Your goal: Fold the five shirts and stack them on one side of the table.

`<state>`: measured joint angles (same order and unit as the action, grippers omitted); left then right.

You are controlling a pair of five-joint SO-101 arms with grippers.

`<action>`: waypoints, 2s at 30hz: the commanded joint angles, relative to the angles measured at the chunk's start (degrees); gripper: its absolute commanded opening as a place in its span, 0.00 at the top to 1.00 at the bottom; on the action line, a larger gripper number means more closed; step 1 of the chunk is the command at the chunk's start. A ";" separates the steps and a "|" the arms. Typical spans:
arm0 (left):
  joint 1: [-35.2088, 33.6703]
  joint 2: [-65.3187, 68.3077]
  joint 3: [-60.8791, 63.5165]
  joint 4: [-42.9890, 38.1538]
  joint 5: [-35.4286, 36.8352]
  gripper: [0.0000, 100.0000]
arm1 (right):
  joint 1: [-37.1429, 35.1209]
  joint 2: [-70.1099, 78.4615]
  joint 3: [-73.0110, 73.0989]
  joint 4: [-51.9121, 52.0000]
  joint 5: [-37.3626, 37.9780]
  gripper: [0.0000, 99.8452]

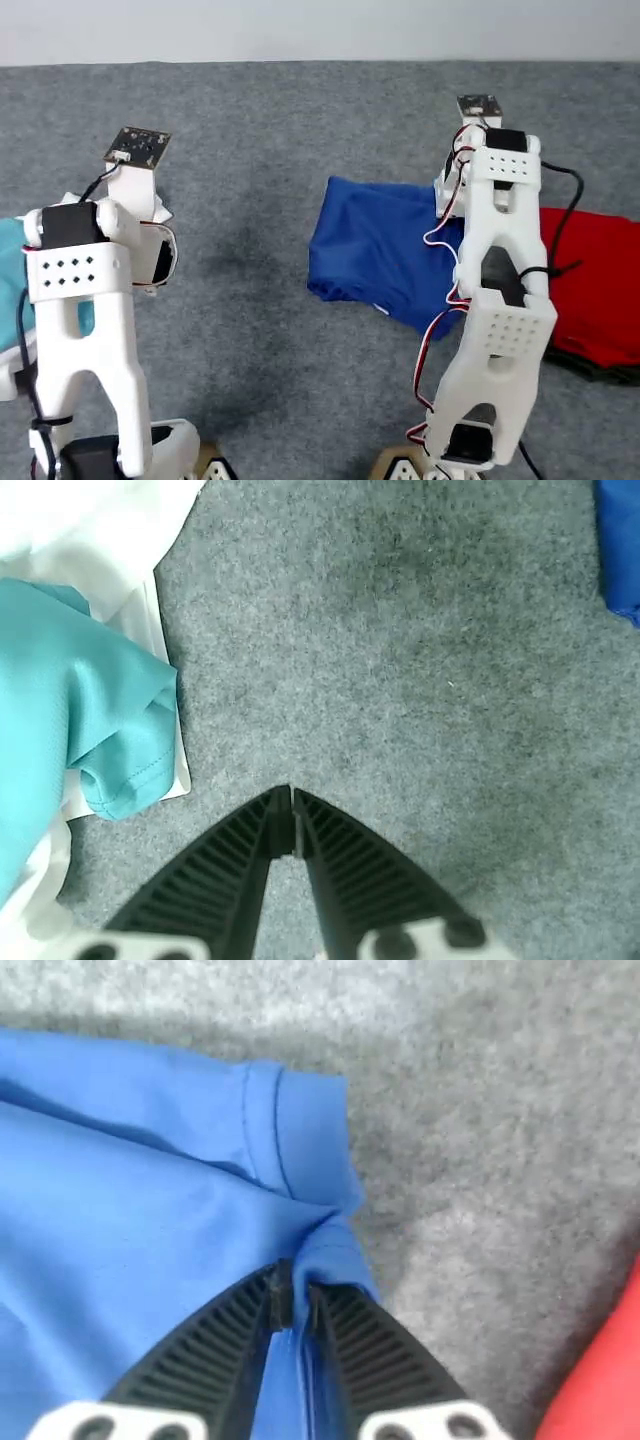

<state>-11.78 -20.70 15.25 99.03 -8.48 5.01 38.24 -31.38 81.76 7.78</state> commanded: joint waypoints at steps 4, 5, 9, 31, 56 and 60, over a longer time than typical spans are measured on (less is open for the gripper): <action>-0.09 -1.93 -0.22 1.41 -0.53 0.99 | -0.31 -2.51 -3.87 -2.59 5.98 0.99; -0.09 -1.93 -0.22 1.41 -0.53 0.99 | -0.40 -2.51 -3.87 -3.91 6.68 0.99; -0.09 -1.58 -0.22 1.41 -0.53 0.99 | -0.57 -2.24 -3.87 -9.45 11.60 0.99; -0.09 -1.58 -0.13 1.41 -0.70 0.99 | -2.95 1.19 -14.51 -17.10 17.76 0.99; -0.18 -1.49 -0.04 1.32 -3.43 0.99 | -5.14 1.98 -29.10 21.14 12.40 0.78; -0.18 -1.49 -0.04 1.32 -3.43 0.99 | -3.91 2.59 -24.00 21.05 11.96 0.78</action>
<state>-11.78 -20.70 15.43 99.03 -11.47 0.26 44.92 -57.05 100.48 20.79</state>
